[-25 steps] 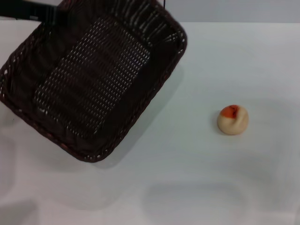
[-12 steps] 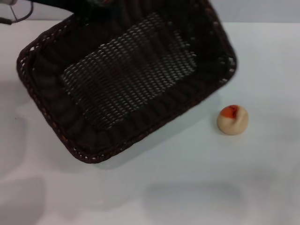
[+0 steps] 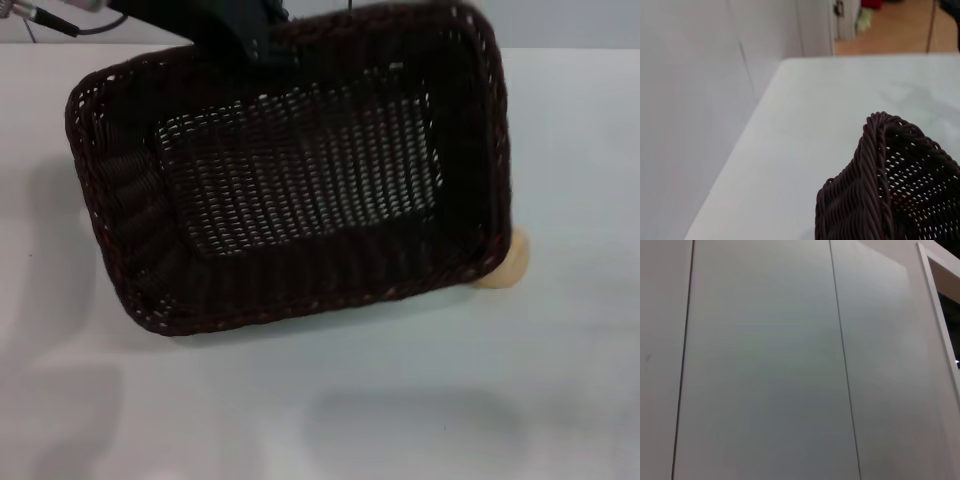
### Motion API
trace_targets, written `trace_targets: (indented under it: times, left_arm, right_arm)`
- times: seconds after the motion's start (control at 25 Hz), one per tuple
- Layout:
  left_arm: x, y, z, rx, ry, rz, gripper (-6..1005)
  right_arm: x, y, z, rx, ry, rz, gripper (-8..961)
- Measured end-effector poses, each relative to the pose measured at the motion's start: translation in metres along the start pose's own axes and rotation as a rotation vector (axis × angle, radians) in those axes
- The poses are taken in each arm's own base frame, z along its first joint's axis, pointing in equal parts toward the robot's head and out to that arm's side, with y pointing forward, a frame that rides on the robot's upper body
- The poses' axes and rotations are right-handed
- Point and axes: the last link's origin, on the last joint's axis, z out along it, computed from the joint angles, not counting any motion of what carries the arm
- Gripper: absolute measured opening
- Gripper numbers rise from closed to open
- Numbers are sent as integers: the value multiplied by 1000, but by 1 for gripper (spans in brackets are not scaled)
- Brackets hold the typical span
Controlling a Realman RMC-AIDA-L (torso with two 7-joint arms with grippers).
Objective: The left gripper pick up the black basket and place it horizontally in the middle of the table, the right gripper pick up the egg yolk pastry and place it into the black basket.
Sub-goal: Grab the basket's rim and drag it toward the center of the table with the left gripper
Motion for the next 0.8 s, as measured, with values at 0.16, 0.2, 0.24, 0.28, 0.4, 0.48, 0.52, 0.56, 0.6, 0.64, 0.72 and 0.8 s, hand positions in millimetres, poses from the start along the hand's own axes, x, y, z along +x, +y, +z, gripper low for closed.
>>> trace_targets:
  times: [0.16, 0.2, 0.24, 0.28, 0.4, 0.48, 0.52, 0.56, 0.6, 0.64, 0.72, 0.8]
  left_arm:
    - [-5, 2, 8, 5, -51, 69, 198]
    - [-6, 2, 9, 6, -61, 83, 198]
    - [-7, 3, 11, 4, -69, 96, 198]
    - [-8, 4, 12, -1, -74, 107, 198]
    - [-8, 10, 15, -30, -82, 145, 197]
    - [-8, 14, 16, -40, -85, 165, 197]
    - [-9, 16, 16, -42, -84, 173, 197]
    - [-9, 17, 16, -42, -81, 180, 197]
    - [-9, 19, 17, -42, -75, 182, 197]
    - [-8, 20, 17, -41, -63, 183, 197]
    - [-6, 22, 18, -45, -37, 178, 197]
    - [-4, 24, 20, -59, -17, 165, 197]
  right_arm:
    - [-2, 0, -7, -6, 0, -12, 520]
    - [-2, 0, -8, -7, 0, -11, 520]
    - [-3, 0, -9, -7, 1, -11, 520]
    - [-3, -1, -9, -6, 2, -12, 520]
    - [-2, -1, -10, -9, 5, -12, 520]
    - [-3, 0, -11, -13, 6, -11, 520]
    - [-3, 0, -11, -13, 6, -10, 520]
    - [-3, 0, -11, -14, 5, -11, 520]
    - [-3, 0, -11, -14, 5, -11, 520]
    - [-3, 0, -11, -14, 4, -11, 520]
    - [-4, 0, -11, -13, 2, -12, 520]
    - [-4, 0, -11, -13, -1, -11, 520]
